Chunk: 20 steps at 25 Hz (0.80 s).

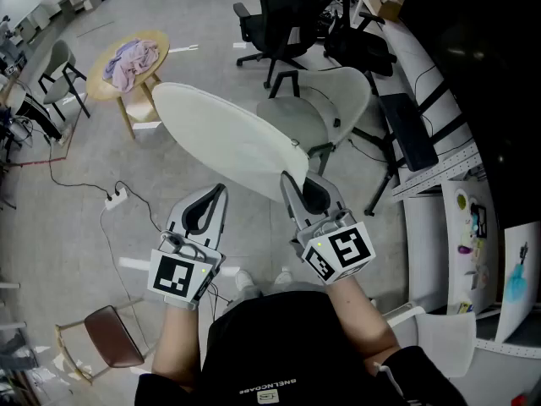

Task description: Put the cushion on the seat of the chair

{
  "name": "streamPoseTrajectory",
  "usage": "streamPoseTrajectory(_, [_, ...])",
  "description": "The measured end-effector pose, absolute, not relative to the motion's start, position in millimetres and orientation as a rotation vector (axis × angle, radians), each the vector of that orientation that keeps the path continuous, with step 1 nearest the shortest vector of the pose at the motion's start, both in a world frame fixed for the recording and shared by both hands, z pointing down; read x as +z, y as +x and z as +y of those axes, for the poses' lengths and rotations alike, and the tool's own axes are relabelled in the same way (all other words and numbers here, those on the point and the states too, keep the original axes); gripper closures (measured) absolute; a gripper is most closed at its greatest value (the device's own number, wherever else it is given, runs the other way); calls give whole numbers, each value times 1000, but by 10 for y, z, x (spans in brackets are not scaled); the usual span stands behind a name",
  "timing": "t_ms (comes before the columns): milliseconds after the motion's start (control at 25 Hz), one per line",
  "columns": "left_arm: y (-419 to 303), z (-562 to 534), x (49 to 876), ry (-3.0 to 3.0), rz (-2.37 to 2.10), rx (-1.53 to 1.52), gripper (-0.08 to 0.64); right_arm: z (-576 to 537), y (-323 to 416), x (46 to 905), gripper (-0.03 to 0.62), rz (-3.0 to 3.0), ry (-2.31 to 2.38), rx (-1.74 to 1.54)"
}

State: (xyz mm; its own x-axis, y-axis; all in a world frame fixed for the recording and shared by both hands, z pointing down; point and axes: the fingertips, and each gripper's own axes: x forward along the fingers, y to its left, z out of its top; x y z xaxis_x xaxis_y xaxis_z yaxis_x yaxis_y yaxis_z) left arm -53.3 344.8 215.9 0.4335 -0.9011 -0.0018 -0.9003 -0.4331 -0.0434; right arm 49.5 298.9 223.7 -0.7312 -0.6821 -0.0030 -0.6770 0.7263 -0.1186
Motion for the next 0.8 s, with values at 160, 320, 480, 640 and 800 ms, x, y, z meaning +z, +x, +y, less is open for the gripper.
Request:
streamPoseTrajectory(160, [-314, 3307, 2126, -2644, 1642, 1, 548, 2894, 713, 2243, 543, 2868, -1159, -155])
streamPoseTrajectory(320, [-47, 3195, 2136, -2650, 1616, -31, 548, 2810, 965, 2228, 543, 2857, -1177, -139])
streamPoseTrajectory(480, [166, 3124, 2174, -2645, 1621, -53, 548, 2728, 1282, 2277, 541, 2836, -1209, -155])
streamPoseTrajectory(640, [389, 3105, 2245, -2662, 1623, -59, 548, 2690, 1562, 2345, 541, 2816, -1249, -169])
streamPoseTrajectory(800, [439, 3053, 2196, -2685, 1651, 28, 548, 2657, 1713, 2359, 541, 2807, -1261, -188])
